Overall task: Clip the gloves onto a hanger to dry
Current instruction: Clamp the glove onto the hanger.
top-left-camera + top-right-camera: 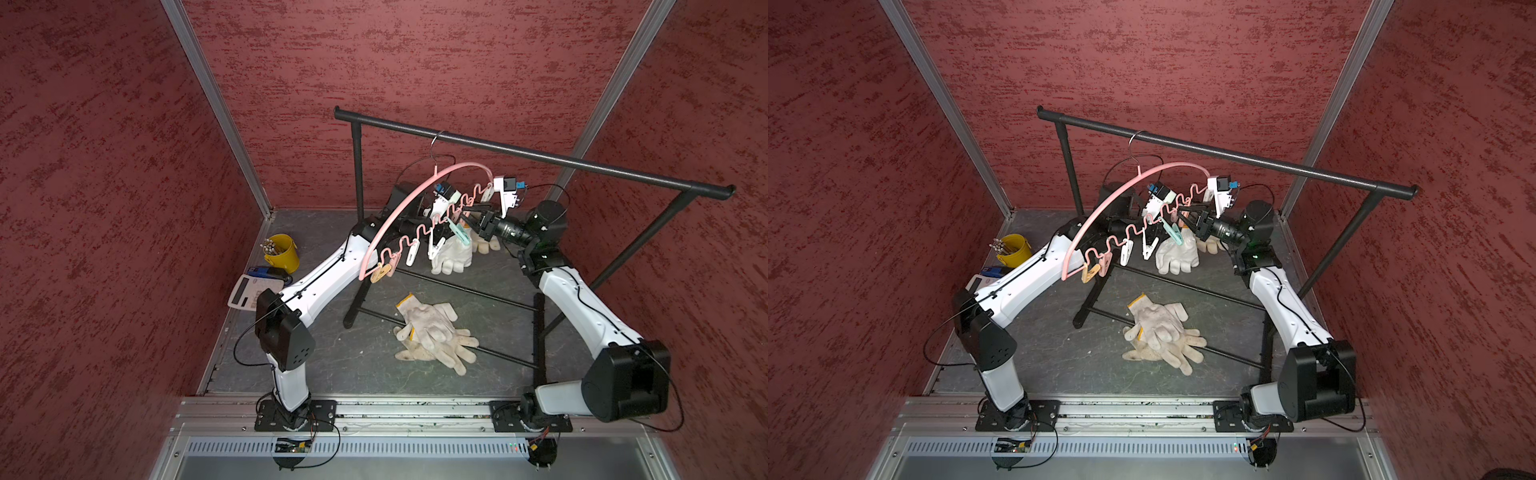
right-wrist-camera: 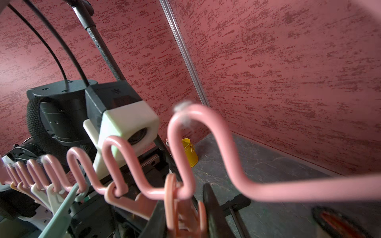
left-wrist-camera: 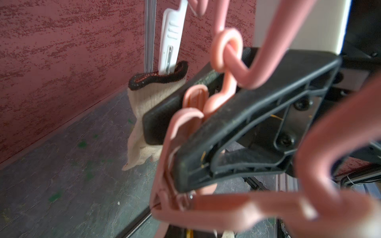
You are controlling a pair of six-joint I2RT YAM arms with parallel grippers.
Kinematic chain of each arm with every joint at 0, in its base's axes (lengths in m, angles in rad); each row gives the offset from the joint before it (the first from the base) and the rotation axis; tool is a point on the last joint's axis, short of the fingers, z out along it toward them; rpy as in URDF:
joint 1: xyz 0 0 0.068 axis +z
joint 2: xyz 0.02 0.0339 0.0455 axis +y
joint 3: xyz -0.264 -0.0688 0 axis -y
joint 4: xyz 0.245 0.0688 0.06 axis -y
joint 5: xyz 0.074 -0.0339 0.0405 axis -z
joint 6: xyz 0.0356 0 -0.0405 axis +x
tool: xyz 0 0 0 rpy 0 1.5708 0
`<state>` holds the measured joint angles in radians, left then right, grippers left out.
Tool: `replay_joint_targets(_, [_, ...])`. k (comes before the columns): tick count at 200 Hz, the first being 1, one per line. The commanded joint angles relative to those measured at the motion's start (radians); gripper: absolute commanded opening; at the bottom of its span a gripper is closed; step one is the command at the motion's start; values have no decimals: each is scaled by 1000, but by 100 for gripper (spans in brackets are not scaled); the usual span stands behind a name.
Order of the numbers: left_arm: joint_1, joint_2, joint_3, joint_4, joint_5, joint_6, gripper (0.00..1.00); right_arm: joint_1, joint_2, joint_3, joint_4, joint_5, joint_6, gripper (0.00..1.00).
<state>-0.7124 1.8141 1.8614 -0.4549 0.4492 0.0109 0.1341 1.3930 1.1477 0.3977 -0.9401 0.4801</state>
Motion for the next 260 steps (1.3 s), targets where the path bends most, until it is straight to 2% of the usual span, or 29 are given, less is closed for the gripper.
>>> replay_joint_targets(1, [4,-37,-8,27,12,20,0,5,-30,-13,41,-29,-10,11])
replay_joint_targets(95, [20,-107,-120,92,43,79,0,-4,-34,-26,56,-28,-5,11])
replay_joint_targets(156, [18,-108,-114,111,80,92,0,-8,-32,-32,60,-31,-6,11])
replay_joint_targets(260, [28,-85,-84,98,46,47,0,-7,-49,-58,103,-57,25,11])
